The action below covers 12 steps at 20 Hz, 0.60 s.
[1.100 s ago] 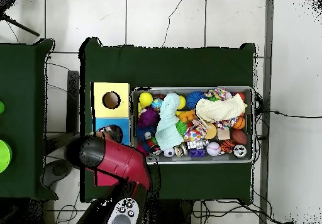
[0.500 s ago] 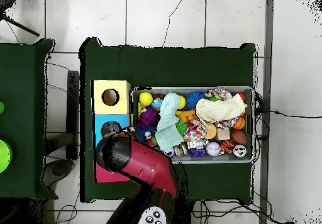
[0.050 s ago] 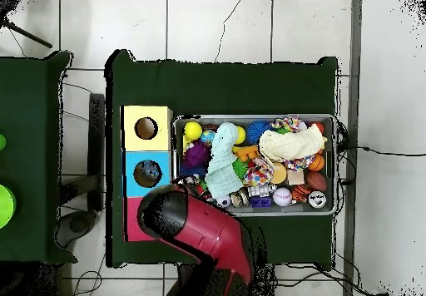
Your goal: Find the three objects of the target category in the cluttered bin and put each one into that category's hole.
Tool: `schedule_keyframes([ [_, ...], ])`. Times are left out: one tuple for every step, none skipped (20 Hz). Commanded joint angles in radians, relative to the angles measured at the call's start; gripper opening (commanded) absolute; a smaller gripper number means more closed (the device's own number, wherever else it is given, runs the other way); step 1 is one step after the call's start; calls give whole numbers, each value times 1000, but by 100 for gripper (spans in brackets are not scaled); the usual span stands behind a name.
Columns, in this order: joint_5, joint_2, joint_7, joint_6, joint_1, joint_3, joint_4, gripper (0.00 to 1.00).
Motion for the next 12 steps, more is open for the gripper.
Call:
schedule_keyframes([
  [-204, -199, -154, 220, -12, -100, -67, 0],
  [-246, -233, -205, 164, -24, -88, -66, 0],
  [-278, -249, -227, 183, -30, -80, -75, 0],
  [-310, -265, -249, 201, -36, -72, -85, 0],
  [-342, -281, -272, 220, -42, -64, -94, 0],
  [-375, -297, -294, 238, -48, -56, -104, 0],
  [-385, -316, -294, 216, -58, -44, -88, 0],
  [-393, -332, -286, 210, -68, -33, -70, 0],
  [-406, -347, -279, 194, -77, -24, -56, 0],
  [-420, -361, -270, 181, -84, -20, -43, 0],
  [-441, -370, -254, 160, -84, -22, -34, 0],
  [-461, -379, -239, 140, -84, -25, -25, 0],
])
